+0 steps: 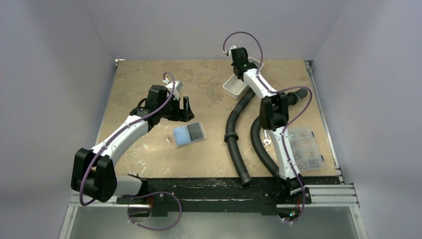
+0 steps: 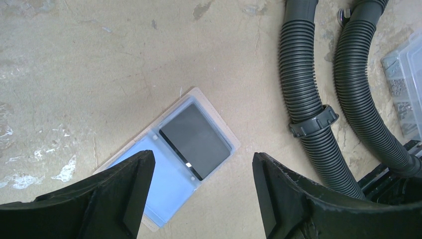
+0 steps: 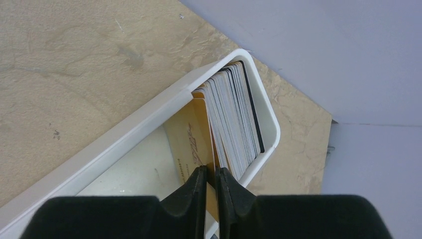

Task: Put the credit cards into the card holder
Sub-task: Pick up the credit card from the storage box.

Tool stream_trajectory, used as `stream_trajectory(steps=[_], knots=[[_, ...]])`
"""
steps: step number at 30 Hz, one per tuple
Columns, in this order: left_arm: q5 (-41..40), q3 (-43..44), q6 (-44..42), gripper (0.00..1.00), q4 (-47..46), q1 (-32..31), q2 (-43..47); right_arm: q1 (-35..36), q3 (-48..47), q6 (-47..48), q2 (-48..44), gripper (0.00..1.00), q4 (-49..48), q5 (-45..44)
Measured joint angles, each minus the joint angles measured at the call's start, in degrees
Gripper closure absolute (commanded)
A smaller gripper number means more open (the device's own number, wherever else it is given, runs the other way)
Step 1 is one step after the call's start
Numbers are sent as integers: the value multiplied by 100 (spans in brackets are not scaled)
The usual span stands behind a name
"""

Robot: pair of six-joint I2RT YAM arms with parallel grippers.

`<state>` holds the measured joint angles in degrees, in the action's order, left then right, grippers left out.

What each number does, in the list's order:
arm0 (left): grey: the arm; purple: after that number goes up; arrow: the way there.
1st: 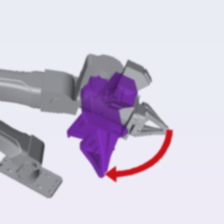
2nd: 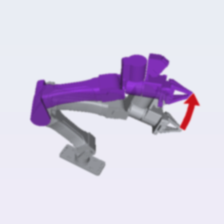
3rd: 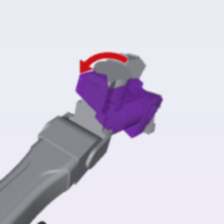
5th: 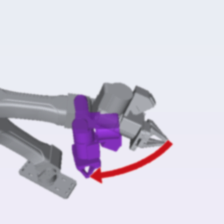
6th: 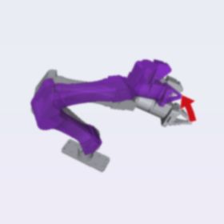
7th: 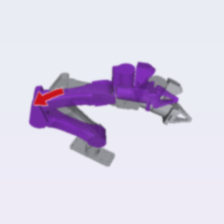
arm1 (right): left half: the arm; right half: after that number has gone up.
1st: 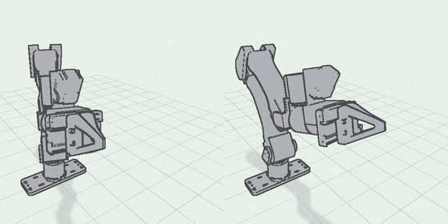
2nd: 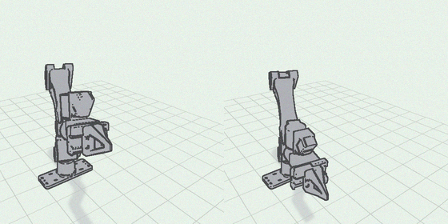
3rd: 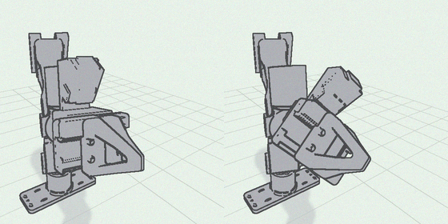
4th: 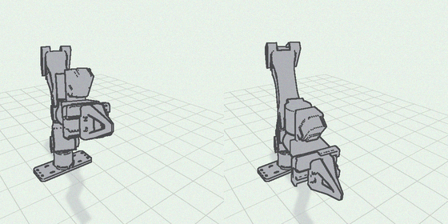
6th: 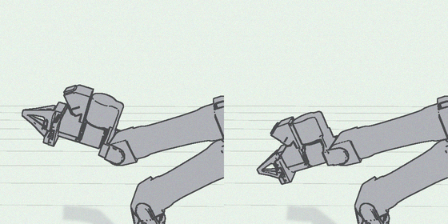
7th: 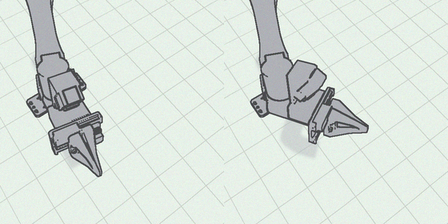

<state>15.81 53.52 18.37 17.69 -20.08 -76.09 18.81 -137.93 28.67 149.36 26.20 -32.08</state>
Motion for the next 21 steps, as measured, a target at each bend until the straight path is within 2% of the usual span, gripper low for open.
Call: stream_trajectory(steps=[9, 15, 21], knots=[[28, -22, 0, 23, -7, 0, 0, 2, 4, -20, -188, 87, 59, 28], [50, -92, 0, 23, 2, 0, 0, -2, 46, -72, -544, 100, 96, 59], [70, -92, 0, 23, -7, 0, 2, -24, 264, -310, -931, 100, 188, 315]])
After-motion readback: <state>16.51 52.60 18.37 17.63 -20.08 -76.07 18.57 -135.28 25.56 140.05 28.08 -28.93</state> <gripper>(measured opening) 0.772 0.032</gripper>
